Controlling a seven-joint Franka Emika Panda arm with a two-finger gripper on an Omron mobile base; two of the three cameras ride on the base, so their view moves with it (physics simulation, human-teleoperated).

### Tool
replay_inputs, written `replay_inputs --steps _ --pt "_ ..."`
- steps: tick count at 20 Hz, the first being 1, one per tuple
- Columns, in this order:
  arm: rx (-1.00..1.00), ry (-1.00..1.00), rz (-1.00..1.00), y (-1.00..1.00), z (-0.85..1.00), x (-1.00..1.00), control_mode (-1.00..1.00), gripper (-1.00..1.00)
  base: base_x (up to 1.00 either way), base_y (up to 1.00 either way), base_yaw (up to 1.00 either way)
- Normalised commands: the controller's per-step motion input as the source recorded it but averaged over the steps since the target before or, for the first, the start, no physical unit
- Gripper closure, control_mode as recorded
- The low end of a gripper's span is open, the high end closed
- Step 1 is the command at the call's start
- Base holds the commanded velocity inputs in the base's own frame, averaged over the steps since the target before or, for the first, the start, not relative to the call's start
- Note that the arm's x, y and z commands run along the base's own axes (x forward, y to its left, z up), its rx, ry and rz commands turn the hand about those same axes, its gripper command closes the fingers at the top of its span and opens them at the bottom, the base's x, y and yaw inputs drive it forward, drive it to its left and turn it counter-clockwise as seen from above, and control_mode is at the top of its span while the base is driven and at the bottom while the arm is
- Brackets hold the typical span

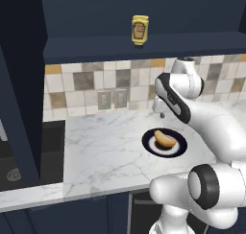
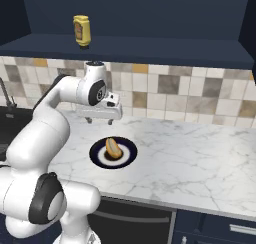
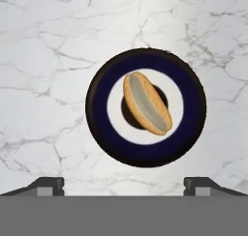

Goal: Move the hot dog bun to the plate on the dining table and place the condiment next to that plate. Then navigate to the fridge and take the sausage and place it on the plate as well.

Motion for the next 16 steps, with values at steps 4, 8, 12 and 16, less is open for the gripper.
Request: replay_inputs --steps 4,8,12,16 --pt "-0.01 0.04 0.02 -0.13 -0.8 -0.02 -1.0 -1.0 0.0 0.0 0.0" --pt "-0.03 0.0 0.0 -0.03 -0.56 0.0 -1.0 -1.0 0.0 0.0 0.0" --pt "-0.01 0.04 0.03 -0.06 -0.34 0.19 -1.0 -1.0 0.0 0.0 0.0" --pt "0.0 0.0 0.07 -0.25 -0.27 0.34 -1.0 -1.0 0.0 0.0 0.0"
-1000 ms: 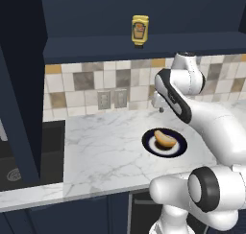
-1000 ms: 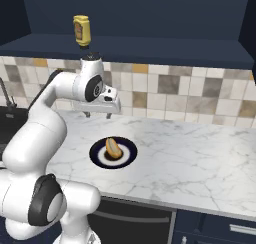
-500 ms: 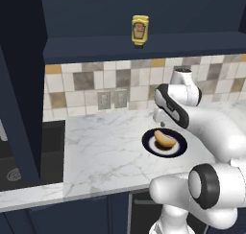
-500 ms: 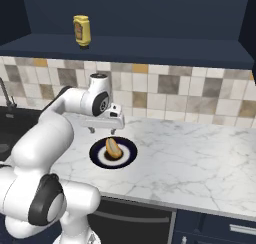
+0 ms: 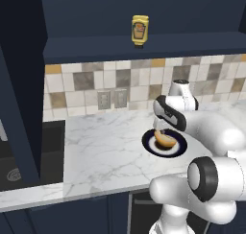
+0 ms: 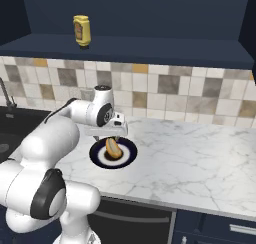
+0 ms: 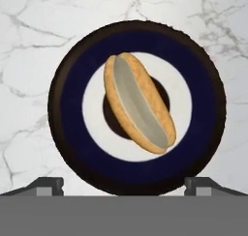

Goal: Move the hot dog bun to the plate on the dining table and place the condiment next to that plate. Then navigate to the fridge and take the sausage and place it on the plate as well.

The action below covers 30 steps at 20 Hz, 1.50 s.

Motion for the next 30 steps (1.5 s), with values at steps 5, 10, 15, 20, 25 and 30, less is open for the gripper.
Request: replay_inputs --steps 5,10,15,20,25,30 --pt "0.0 0.0 0.07 -0.15 -0.34 0.3 -1.0 -1.0 0.0 0.0 0.0" --pt "0.0 0.0 0.06 -0.01 -0.39 0.25 -1.0 -1.0 0.0 0.0 0.0" --pt "0.0 0.0 0.04 -0.01 -0.34 0.32 -1.0 -1.0 0.0 0.0 0.0" --pt "0.0 0.0 0.04 -0.01 -0.31 0.19 -1.0 -1.0 0.0 0.0 0.0" --pt "0.0 0.0 0.05 -0.01 -0.34 0.08 -1.0 -1.0 0.0 0.0 0.0" --pt "0.0 0.0 0.06 0.0 -0.32 0.03 -1.0 -1.0 0.0 0.0 0.0"
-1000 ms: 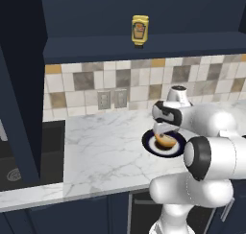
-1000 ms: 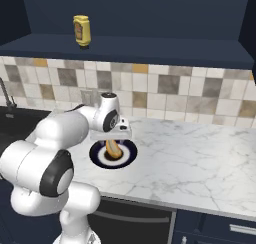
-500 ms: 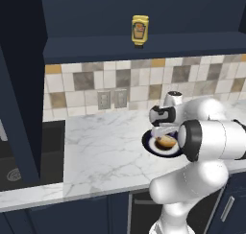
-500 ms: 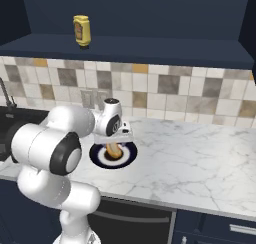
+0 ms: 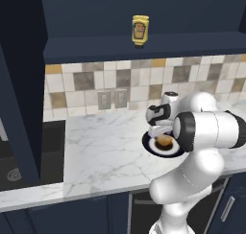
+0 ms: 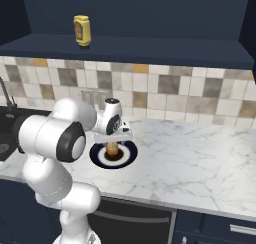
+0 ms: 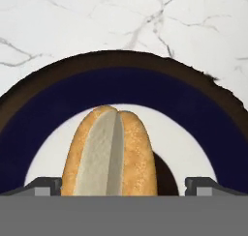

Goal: Move the hot dog bun to the plate on the dining table and place the condiment next to that plate. Then navigate to the fridge and take the sausage and place it on the plate as well.

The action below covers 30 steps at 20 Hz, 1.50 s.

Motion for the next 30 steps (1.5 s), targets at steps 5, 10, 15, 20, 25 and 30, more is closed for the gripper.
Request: replay_inputs --steps 5,10,15,20,25,30 --pt "0.0 -0.08 0.01 0.0 -0.18 -0.24 -1.0 -1.0 0.0 0.0 0.0" --pt "0.0 -0.04 0.0 0.0 -0.22 -0.33 -1.0 -1.0 0.0 0.0 0.0" --pt "0.0 0.0 0.0 0.01 -0.26 -0.12 -1.0 -1.0 0.0 0.0 0.0" --pt "0.0 0.0 0.0 0.02 -0.26 -0.01 -1.0 1.0 0.0 0.0 0.0" --pt "0.0 -0.04 0.0 0.0 0.07 -0.3 -1.0 1.0 0.0 0.0 0.0" --pt "0.0 -0.21 0.0 -0.01 0.87 -0.62 -1.0 1.0 0.0 0.0 0.0"
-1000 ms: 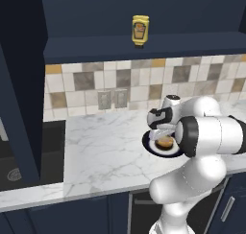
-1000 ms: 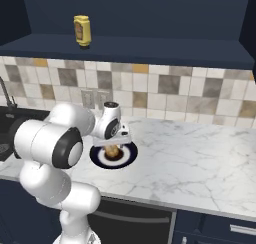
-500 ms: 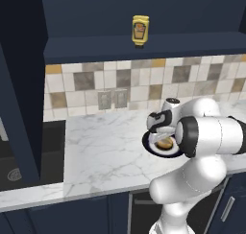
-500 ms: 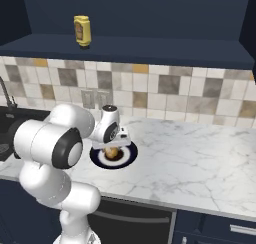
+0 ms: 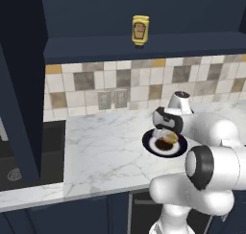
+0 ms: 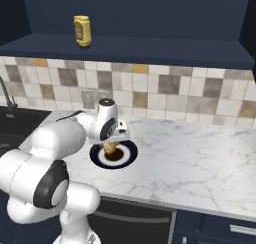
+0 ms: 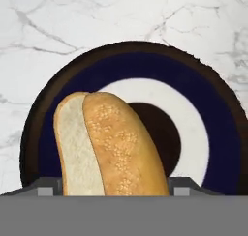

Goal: Move the hot dog bun to the plate on the dining table and place the condiment next to that plate. Then navigate to the fridge and take the sausage and place it on the plate as well.

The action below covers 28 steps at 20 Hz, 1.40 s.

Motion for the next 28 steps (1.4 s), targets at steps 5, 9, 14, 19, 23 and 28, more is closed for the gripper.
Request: replay_inputs --steps 5,9,14,19,23,28 --pt "-0.01 -0.19 0.0 0.0 1.0 -0.59 -1.0 1.0 0.0 0.0 0.0" --pt "-0.04 -0.06 0.0 0.01 1.0 -0.33 -1.0 1.0 0.0 0.0 0.0" --pt "-0.06 0.0 0.0 0.0 0.97 -0.15 -1.0 1.0 0.0 0.0 0.0" --pt "-0.03 0.0 0.0 -0.01 0.74 -0.25 -1.0 1.0 0.0 0.0 0.0" --pt "0.0 0.0 0.0 0.0 0.0 0.0 1.0 1.0 -0.44 0.03 0.06" --pt "0.0 0.0 0.0 0.0 0.0 0.0 1.0 1.0 -0.61 0.22 0.42"
